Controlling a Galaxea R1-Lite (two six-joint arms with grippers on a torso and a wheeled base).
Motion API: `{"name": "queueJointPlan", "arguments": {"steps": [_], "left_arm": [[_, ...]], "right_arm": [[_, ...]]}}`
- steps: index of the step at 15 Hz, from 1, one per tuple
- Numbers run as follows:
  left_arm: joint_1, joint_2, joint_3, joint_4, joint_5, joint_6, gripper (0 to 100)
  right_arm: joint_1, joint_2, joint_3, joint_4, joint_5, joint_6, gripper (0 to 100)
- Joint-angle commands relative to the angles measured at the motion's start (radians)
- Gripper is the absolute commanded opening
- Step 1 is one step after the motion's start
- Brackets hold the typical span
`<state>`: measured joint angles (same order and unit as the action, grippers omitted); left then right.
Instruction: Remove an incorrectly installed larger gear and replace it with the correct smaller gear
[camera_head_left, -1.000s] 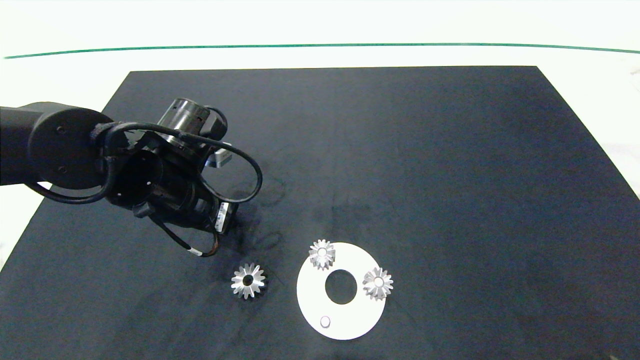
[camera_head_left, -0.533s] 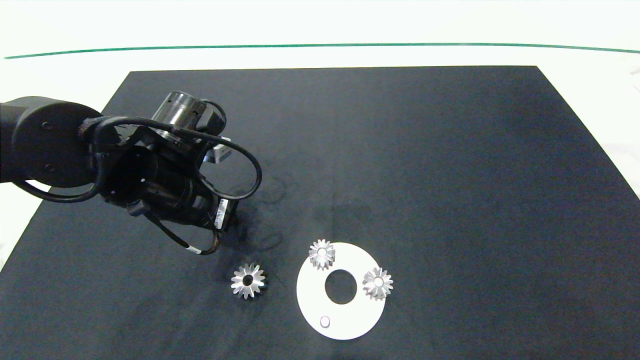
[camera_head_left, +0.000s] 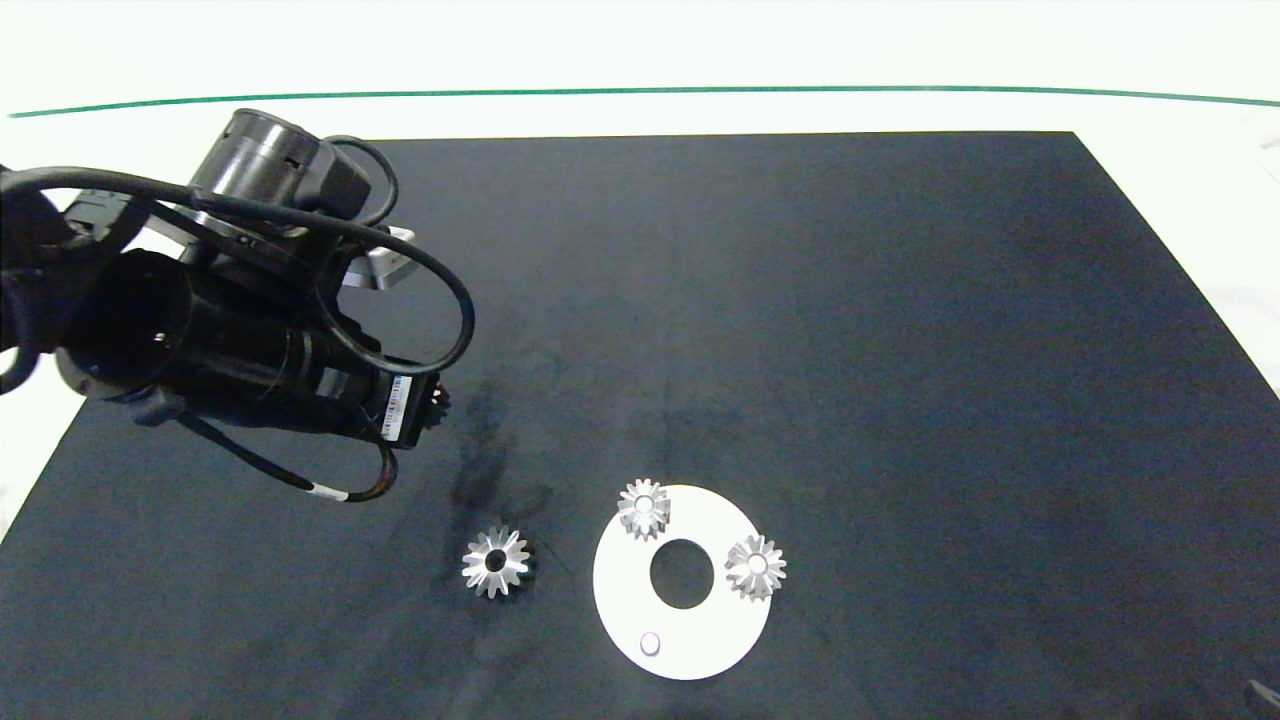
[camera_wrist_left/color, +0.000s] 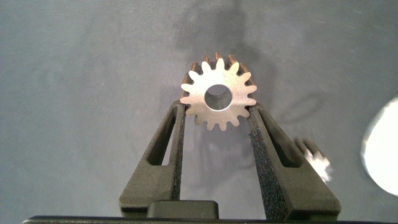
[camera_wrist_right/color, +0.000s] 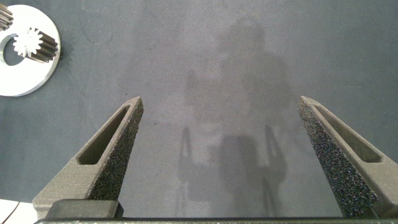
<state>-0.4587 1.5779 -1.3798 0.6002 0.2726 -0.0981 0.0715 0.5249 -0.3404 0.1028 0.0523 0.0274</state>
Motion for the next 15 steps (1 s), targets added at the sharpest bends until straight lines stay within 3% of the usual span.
{"name": "queueJointPlan", "arguments": {"steps": [1,3,4,5,6,9,11,14,15], "left_arm": [[-0.086,-0.122,0.008,0.064,0.002,-0.011,19],[-0.205,-0.144,0.021,0.104,0.005,-0.066,19],[-0.273,-0.144,0.031,0.102,0.022,-0.104,19],[-0.334,-0.139,0.047,0.101,0.057,-0.124,19],[-0.388,-0.131,0.062,0.099,0.082,-0.134,19],[-0.531,-0.082,0.065,0.101,0.091,-0.187,19],[-0.578,-0.036,0.064,0.099,0.099,-0.213,19],[-0.658,0.033,0.062,0.096,0.169,-0.229,19],[-0.692,0.054,0.059,0.096,0.171,-0.238,19]], "right_arm": [[0.001,-0.003,-0.002,0.000,0.000,0.000,100],[0.001,-0.003,0.001,0.000,0.000,0.000,100],[0.001,-0.003,0.001,0.000,0.000,0.000,100],[0.001,-0.003,0.001,0.000,0.000,0.000,100],[0.001,-0.003,0.003,0.000,0.000,0.000,100],[0.001,-0.003,0.004,0.000,0.000,0.000,100],[0.001,-0.003,0.008,0.000,0.000,0.000,100],[0.001,-0.003,0.008,0.000,0.000,0.000,100],[0.001,-0.002,0.008,0.000,0.000,0.000,100]]}}
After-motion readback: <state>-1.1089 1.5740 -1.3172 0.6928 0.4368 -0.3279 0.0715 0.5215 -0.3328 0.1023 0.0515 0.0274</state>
